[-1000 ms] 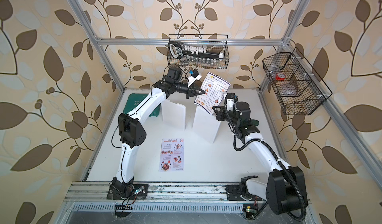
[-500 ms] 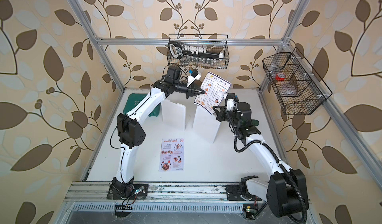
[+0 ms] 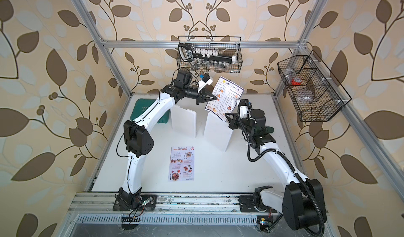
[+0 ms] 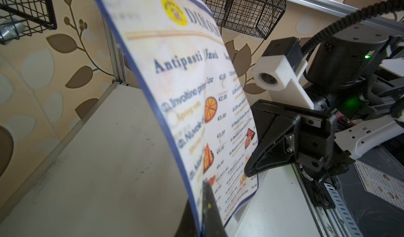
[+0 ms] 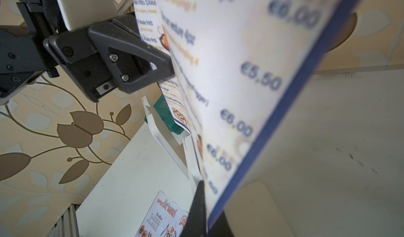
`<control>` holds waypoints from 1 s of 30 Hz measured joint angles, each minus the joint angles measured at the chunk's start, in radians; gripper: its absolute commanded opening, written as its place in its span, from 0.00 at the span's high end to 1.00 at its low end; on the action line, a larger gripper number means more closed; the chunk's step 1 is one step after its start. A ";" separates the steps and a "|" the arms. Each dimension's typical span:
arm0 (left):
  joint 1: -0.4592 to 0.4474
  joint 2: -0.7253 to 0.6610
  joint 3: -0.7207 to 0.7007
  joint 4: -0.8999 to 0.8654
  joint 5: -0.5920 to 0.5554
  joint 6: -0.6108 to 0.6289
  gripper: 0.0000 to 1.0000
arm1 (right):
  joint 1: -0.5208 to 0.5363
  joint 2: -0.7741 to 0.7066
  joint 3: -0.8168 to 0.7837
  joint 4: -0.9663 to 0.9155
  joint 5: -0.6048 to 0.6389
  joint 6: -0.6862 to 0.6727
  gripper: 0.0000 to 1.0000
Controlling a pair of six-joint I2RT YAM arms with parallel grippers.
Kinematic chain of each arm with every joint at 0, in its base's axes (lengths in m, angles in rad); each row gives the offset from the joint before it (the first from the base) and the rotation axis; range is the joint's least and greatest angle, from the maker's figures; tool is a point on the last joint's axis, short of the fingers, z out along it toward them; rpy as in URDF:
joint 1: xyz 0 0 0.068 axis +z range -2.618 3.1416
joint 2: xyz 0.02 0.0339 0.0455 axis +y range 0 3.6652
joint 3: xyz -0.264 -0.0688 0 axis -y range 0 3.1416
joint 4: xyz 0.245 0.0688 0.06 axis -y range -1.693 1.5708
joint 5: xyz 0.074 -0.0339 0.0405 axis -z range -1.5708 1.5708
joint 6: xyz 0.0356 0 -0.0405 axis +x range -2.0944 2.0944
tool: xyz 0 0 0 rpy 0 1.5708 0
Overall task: Insert the menus into the narrow rack
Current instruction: Insert the menu into the narrow rack.
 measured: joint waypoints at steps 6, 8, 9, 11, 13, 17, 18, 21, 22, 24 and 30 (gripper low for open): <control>0.000 0.000 0.000 0.000 0.019 -0.001 1.00 | 0.000 -0.021 -0.003 -0.018 0.003 -0.014 1.00; -0.002 0.000 0.000 0.000 0.024 -0.001 1.00 | 0.000 -0.029 -0.005 -0.024 0.004 -0.020 1.00; -0.002 0.000 0.000 0.001 0.026 -0.001 1.00 | 0.000 -0.035 -0.005 -0.029 0.004 -0.023 1.00; -0.005 0.000 0.000 0.002 0.026 -0.002 1.00 | 0.000 -0.041 -0.005 -0.039 0.004 -0.028 1.00; -0.006 0.000 0.000 0.002 0.027 -0.002 0.99 | 0.000 -0.045 -0.005 -0.045 0.004 -0.033 1.00; -0.006 0.000 -0.001 0.001 0.036 -0.002 0.99 | 0.000 -0.048 -0.005 -0.053 0.004 -0.044 1.00; -0.006 0.000 -0.001 0.001 0.039 -0.002 0.98 | 0.000 -0.049 -0.005 -0.055 0.004 -0.047 1.00; -0.006 0.000 -0.006 0.002 0.046 -0.002 0.97 | 0.000 -0.055 -0.005 -0.067 0.005 -0.055 1.00; -0.006 0.000 -0.007 0.002 0.047 -0.002 0.96 | 0.000 -0.057 -0.005 -0.072 0.005 -0.057 1.00; -0.006 0.000 -0.011 0.002 0.050 -0.003 0.96 | 0.000 -0.061 -0.005 -0.080 0.007 -0.063 1.00; -0.006 0.000 -0.014 0.008 0.051 -0.005 0.93 | -0.003 -0.076 -0.005 -0.119 0.011 -0.079 1.00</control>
